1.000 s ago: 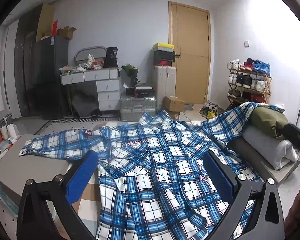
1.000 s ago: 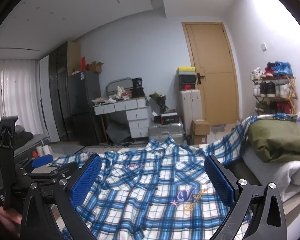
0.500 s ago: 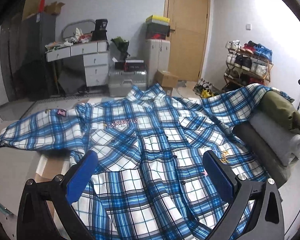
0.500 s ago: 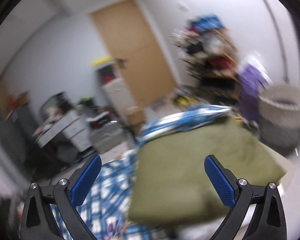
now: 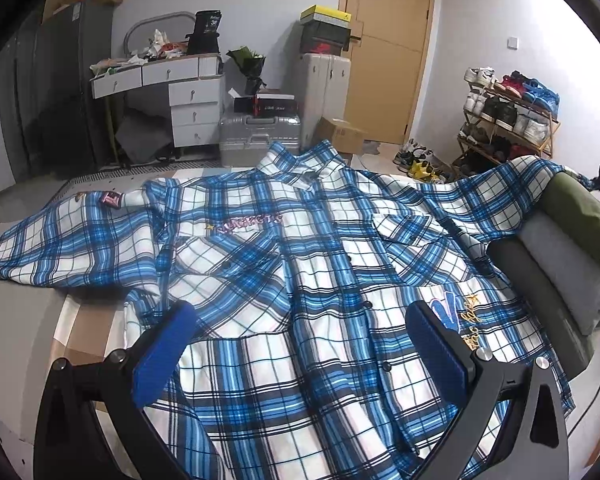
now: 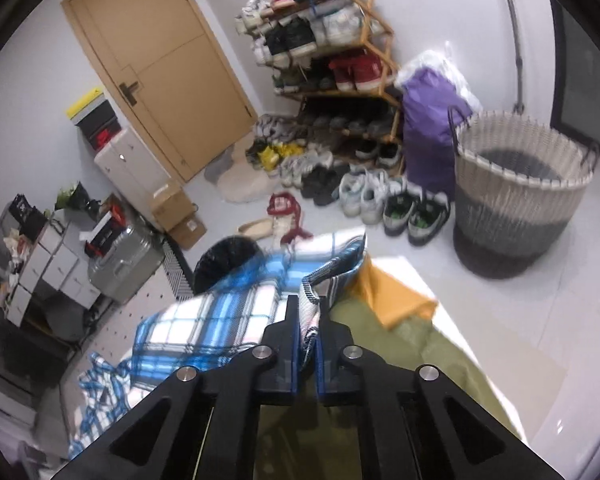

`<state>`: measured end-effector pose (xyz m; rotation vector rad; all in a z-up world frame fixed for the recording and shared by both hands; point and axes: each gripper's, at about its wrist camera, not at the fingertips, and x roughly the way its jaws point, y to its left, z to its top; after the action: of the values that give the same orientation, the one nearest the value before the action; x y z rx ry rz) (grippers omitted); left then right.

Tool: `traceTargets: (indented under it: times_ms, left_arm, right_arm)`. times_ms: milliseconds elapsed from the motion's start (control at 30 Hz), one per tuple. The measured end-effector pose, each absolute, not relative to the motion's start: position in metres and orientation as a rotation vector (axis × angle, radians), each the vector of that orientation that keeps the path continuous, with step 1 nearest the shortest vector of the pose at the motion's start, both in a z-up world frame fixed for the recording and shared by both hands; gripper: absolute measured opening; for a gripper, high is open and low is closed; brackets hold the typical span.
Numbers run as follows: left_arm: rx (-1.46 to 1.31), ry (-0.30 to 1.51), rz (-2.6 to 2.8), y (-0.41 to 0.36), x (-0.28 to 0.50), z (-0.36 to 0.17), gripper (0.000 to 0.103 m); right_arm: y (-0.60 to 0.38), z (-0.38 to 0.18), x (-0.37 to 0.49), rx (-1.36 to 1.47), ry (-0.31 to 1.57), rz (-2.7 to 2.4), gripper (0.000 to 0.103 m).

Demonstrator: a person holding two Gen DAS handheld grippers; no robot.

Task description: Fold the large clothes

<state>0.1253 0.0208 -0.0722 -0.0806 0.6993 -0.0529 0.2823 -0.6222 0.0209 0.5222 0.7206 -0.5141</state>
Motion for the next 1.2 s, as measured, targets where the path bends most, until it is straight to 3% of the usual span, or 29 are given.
traceTargets:
  times_ms: [400,600,833,1033,1200]
  left_arm:
    - [-0.133,0.660,0.009,0.064,0.120,-0.067,0.102]
    - [-0.161,0.630,0.041,0.091,0.109,-0.062,0.102]
    - [-0.198,0.601,0.109,0.131,0.089,-0.061,0.102]
    - [-0.222,0.606,0.174,0.159,0.071,-0.070,0.102]
    - [-0.247,0.636,0.190,0.173,0.066,-0.080,0.102]
  right_arm:
    - [-0.516,0.168,0.310,0.269,0.383,-0.507,0.004]
    - [-0.371,0.174,0.340,0.172,0.408,-0.173,0.004]
    - [-0.195,0.078,0.379,0.298,0.629,0.287,0.004]
    - [-0.044,-0.080,0.413,0.236,0.935,0.451,0.004]
    - [0.025,-0.183,0.405,0.120,1.110,0.480,0.008]
